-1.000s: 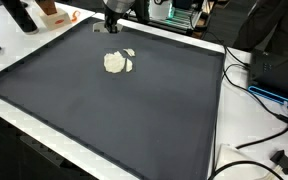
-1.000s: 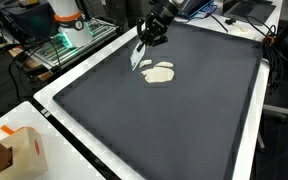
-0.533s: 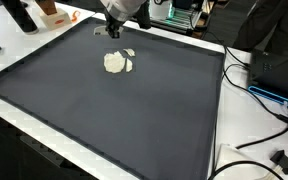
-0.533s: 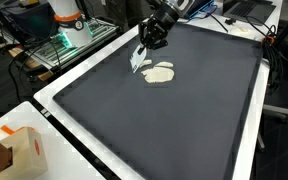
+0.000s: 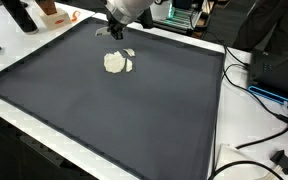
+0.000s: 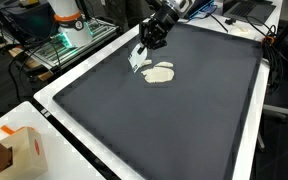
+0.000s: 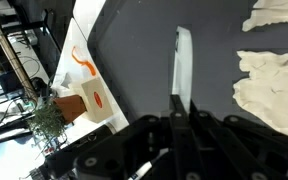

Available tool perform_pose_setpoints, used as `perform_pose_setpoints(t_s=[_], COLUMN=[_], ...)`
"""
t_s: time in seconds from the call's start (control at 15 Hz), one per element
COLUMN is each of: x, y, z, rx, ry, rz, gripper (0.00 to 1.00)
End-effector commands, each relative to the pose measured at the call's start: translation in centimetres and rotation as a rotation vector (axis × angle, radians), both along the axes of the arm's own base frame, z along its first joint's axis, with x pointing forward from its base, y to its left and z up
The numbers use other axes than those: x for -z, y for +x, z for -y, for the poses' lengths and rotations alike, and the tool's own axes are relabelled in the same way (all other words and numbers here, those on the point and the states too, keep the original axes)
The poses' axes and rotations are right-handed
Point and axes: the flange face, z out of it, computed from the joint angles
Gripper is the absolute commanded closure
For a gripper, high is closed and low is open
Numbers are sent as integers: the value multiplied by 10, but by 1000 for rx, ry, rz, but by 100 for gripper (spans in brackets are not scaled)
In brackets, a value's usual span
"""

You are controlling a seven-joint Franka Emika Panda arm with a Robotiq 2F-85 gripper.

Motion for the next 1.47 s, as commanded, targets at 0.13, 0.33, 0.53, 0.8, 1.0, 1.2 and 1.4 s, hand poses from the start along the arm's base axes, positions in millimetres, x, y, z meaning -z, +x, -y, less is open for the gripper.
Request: perform_pose_setpoints(t_s=[0.13,0.33,0.53,0.8,1.0,1.2,1.4], x=[-1,-5,-13,-26,-39,-53,-68], y=[-1,-1,-1,-1,-1,-1,-3], z=[-1,0,1,3,5,8,12], rx=[-64,-91,-131,-183,-225,-261,-298], ry=[-9,24,59,91,125,163,201], rz=[-66,-87,-110,-134,-134,-128,-122], gripper=[99,99,99,99,99,99,99])
